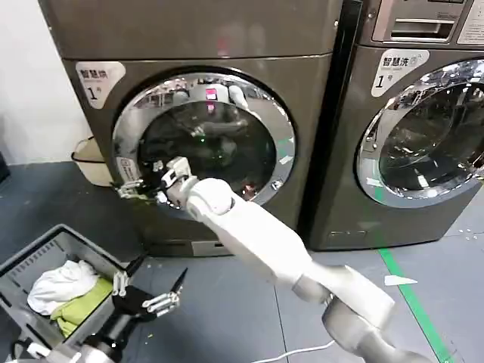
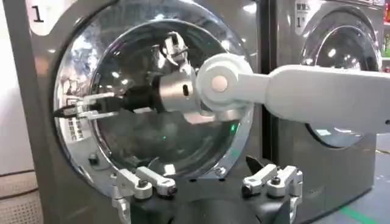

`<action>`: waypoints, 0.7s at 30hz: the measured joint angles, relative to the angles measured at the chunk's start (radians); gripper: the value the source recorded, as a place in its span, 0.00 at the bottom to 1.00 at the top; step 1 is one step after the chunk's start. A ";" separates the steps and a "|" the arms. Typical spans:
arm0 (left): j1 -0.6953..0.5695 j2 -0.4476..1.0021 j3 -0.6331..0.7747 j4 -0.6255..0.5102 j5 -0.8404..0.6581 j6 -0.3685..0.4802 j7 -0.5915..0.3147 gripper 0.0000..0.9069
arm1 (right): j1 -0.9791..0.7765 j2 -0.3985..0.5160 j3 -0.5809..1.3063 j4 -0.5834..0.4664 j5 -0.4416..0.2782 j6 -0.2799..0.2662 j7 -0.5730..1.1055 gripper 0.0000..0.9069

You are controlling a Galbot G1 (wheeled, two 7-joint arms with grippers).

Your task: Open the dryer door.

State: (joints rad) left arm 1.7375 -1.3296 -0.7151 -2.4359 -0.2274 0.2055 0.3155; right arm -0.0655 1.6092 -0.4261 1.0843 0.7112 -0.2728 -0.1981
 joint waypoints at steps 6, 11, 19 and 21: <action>-0.002 -0.001 0.002 0.000 0.000 0.000 0.000 1.00 | 0.008 0.000 0.000 -0.040 -0.015 0.007 -0.021 1.00; -0.001 0.000 0.002 -0.001 -0.002 0.000 0.000 1.00 | 0.014 0.001 0.000 -0.067 -0.021 0.011 -0.037 1.00; -0.002 -0.002 0.002 -0.002 -0.004 0.000 0.000 1.00 | 0.016 -0.001 -0.014 -0.071 -0.021 0.006 -0.068 1.00; -0.002 -0.002 0.002 -0.002 -0.004 0.000 0.000 1.00 | 0.017 -0.001 -0.020 -0.065 -0.020 0.005 -0.074 1.00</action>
State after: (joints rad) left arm 1.7360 -1.3313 -0.7134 -2.4377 -0.2315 0.2059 0.3153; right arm -0.0490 1.6085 -0.4461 1.0195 0.6913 -0.2675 -0.2721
